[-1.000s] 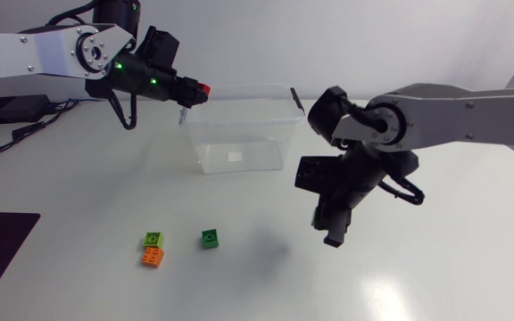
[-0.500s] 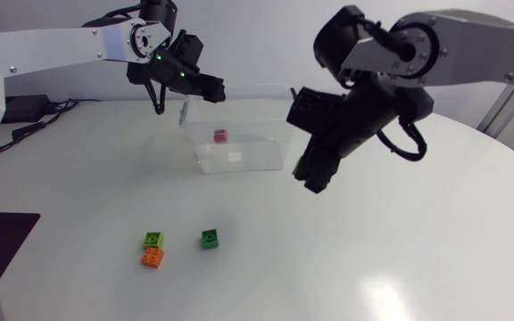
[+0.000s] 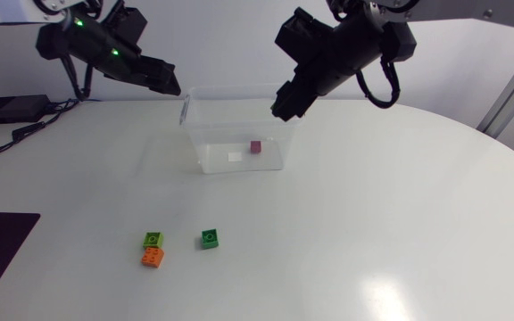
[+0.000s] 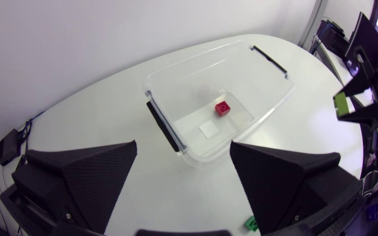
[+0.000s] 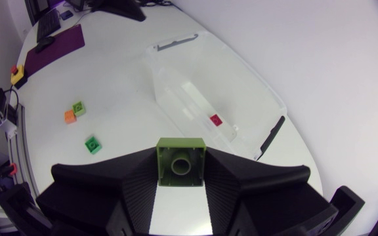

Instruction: Place the duplo bricks in the container

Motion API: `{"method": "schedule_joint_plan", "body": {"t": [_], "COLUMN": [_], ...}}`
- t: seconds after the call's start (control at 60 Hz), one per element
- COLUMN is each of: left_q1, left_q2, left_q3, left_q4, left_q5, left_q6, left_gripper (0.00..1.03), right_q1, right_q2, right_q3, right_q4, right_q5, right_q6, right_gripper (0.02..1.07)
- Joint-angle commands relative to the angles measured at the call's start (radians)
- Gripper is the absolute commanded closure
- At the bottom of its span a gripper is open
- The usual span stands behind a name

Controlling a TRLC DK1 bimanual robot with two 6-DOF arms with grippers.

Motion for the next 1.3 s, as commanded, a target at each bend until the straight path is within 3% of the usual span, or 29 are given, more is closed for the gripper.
{"method": "schedule_joint_plan", "body": {"t": [0.0,0.383,0.917,0.967,1.0,1.017,1.033,1.283], "left_q1": [0.014,0.029,0.022,0.011,0.003,0.002,-0.007,-0.040], "left_q2": [-0.078,-0.365,-0.455,-0.455,-0.455,-0.455,-0.455,-0.408], "left_q3": [-0.090,-0.527,-0.800,-0.815,-0.826,-0.827,-0.834,-0.844], "left_q4": [-0.032,-0.030,-0.024,-0.020,-0.013,-0.013,-0.012,-0.010], "left_q5": [0.002,-0.056,-0.095,-0.099,-0.107,-0.108,-0.113,-0.130], "left_q6": [0.043,0.096,0.088,0.082,0.076,0.074,0.068,0.019], "left_gripper": [0.04,0.04,0.04,0.04,0.04,0.04,0.04,0.04], "right_q1": [-0.015,-0.036,-0.044,-0.042,-0.039,-0.038,-0.038,-0.041], "right_q2": [0.035,0.094,0.259,0.301,0.327,0.342,0.359,0.315], "right_q3": [0.057,0.143,0.234,0.267,0.287,0.303,0.319,0.359], "right_q4": [0.030,0.190,0.383,0.386,0.389,0.386,0.380,0.288], "right_q5": [-0.017,-0.023,0.029,0.061,0.083,0.094,0.100,0.115], "right_q6": [0.045,0.128,0.197,0.197,0.197,0.195,0.195,0.211], "right_gripper": [0.84,0.84,0.82,0.67,0.40,0.18,0.03,0.06]}}
